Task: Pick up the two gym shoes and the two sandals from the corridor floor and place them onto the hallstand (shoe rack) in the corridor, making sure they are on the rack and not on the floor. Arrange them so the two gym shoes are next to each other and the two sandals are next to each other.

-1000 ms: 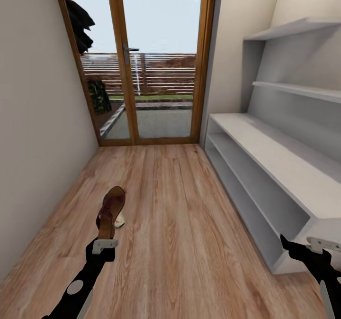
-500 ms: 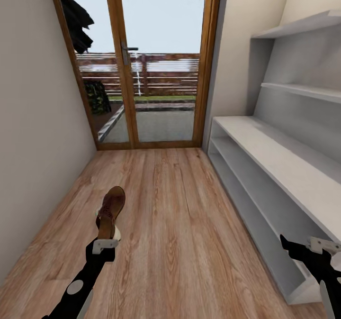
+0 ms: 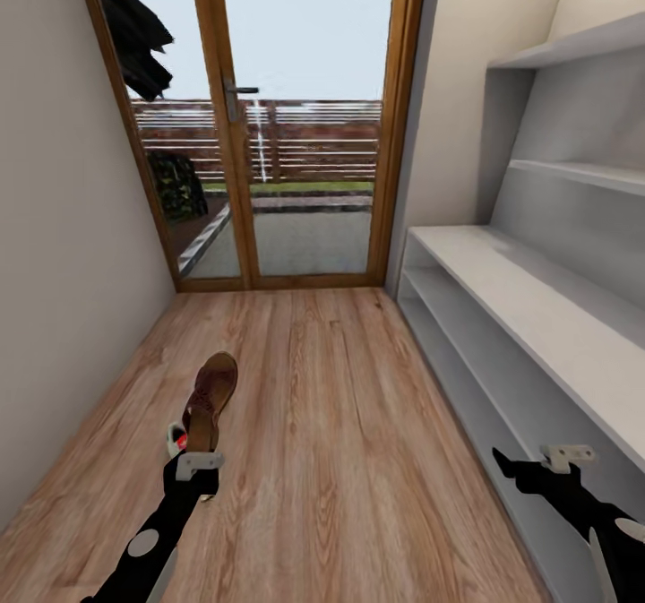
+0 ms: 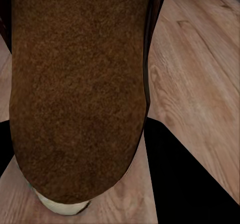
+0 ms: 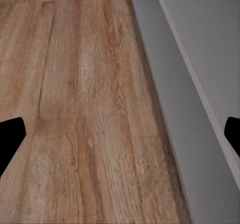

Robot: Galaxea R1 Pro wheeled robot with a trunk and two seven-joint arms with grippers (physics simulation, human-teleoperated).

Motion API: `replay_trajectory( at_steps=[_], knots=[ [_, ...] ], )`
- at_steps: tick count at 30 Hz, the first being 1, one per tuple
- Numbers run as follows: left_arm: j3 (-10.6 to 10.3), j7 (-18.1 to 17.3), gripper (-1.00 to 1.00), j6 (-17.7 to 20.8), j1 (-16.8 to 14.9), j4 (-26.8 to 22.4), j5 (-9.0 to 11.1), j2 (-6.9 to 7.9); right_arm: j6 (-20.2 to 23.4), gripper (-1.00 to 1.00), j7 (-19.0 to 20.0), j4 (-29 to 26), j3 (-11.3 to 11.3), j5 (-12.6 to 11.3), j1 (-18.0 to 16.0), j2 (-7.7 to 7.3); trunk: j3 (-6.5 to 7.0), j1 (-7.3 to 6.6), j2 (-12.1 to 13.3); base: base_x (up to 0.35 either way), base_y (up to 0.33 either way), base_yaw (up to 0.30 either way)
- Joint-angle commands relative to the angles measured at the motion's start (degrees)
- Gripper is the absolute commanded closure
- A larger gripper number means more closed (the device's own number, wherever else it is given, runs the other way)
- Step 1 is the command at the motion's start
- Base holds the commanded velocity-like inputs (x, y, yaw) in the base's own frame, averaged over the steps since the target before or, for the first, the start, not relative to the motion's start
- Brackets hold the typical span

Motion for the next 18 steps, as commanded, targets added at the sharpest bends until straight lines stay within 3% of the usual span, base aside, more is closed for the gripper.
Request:
replay_trajectory(
  at_steps=[1, 9, 12, 14, 16, 17, 18],
  knots=[
    [-0.1, 0.0, 1.00, -0.1, 0.0, 0.0, 0.0, 0.04, 0.2, -1.00, 0.7, -0.1, -0.1, 0.7, 0.0, 0.03, -0.05, 0.02, 0.0, 0.340, 0.000, 0.000],
    [-0.1, 0.0, 1.00, -0.1, 0.0, 0.1, 0.0, -0.08, 0.1, -1.00, 1.1, 0.0, 0.2, 0.6, 0.0, 0.11, -0.05, 0.02, 0.0, 0.340, 0.000, 0.000],
    [-0.2, 0.0, 1.00, -0.1, 0.0, 0.3, 0.0, -0.18, 0.1, -1.00, 1.0, 1.6, 0.4, 0.5, 0.0, 1.53, -0.05, 0.02, 0.0, 0.340, 0.000, 0.000],
    [-0.2, 0.0, 1.00, -0.1, 0.0, 0.4, 0.0, -0.23, 0.1, -1.00, 0.8, 3.6, 0.7, 0.5, 0.0, 4.27, -0.05, 0.02, 0.0, 0.340, 0.000, 0.000],
    [-0.2, 0.0, 1.00, -0.2, 0.0, 0.4, 0.0, -0.28, 0.1, -1.00, -0.5, 6.2, 2.5, 1.3, -0.1, 9.35, -0.05, 0.02, 0.0, 0.340, 0.000, 0.000],
    [-0.2, 0.0, 1.00, -0.2, 0.0, 0.5, 0.0, -0.30, -0.3, -1.00, -3.9, 6.9, 5.0, 2.6, -0.1, 12.26, -0.05, 0.02, 0.0, 0.340, 0.000, 0.000],
    [-0.2, 0.0, 1.00, -0.2, 0.0, 0.5, 0.0, -0.30, -0.6, -1.00, -7.6, 6.8, 7.3, 3.8, -0.1, 13.48, -0.05, 0.02, 0.0, 0.340, 0.000, 0.000]
  ],
)
